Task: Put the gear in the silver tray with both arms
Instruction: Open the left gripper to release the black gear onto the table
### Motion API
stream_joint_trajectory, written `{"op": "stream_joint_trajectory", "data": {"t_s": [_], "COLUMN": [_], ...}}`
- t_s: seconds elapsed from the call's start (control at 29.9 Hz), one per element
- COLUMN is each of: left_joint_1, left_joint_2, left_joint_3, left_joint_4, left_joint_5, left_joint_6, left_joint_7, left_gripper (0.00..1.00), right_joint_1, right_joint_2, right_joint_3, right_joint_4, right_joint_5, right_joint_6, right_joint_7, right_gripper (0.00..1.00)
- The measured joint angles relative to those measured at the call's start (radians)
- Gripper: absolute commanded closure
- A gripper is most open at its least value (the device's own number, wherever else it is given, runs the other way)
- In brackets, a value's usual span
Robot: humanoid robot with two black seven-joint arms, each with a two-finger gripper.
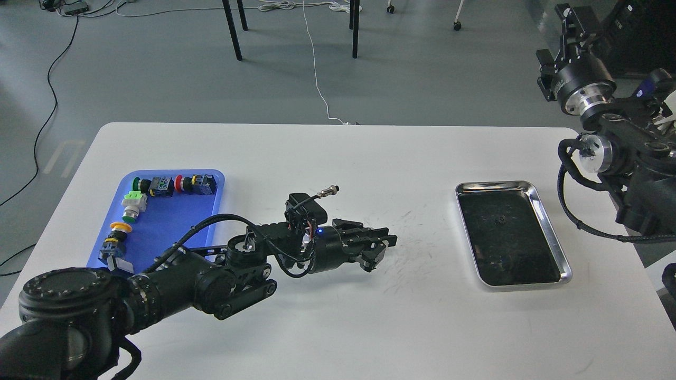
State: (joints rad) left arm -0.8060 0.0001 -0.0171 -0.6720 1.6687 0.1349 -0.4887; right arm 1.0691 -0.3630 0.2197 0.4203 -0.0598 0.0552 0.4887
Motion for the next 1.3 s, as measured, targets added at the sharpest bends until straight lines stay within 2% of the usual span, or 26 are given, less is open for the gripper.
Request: {"op": "stream_joint_trajectory", "data": {"t_s": [0.57, 0.74, 0.8, 0.97, 1.3], "left_joint_1": [0.014, 0.014, 0.014, 0.014, 0.002], "left_joint_2": [0.0, 0.0, 0.0, 0.0, 0.0], "left_joint_3": [0.0, 0.001, 0.002, 0.0, -0.034], "left_joint_4": [-0.028, -0.028, -0.028, -0.028, -0.027], "left_joint_5": [-0.007, -0.008, -0.009, -0.012, -0.033], "left_joint_6": [0.0, 0.0, 0.0, 0.001, 0.002], "left_joint_7": [0.0, 0.0, 0.0, 0.0, 0.0], "left_gripper": [0.76, 0.71, 0.65, 0.63, 0.5], "right_joint_1": [0.0, 0.0, -0.001, -0.002, -0.003], "right_joint_2": [0.002, 0.004, 0.004, 0.004, 0.004], "right_joint_3": [0.0, -0.002, -0.002, -0.003, -0.005], "right_joint_4": [-0.013, -0.012, -0.012, -0.012, -0.01], "right_joint_5": [-0.001, -0.002, -0.002, -0.002, -0.004], "right_joint_6": [0.001, 0.001, 0.001, 0.001, 0.005], "right_joint_7": [0.0, 0.0, 0.0, 0.0, 0.0], "right_gripper": [0.06, 0.06, 0.06, 0.06, 0.06]}}
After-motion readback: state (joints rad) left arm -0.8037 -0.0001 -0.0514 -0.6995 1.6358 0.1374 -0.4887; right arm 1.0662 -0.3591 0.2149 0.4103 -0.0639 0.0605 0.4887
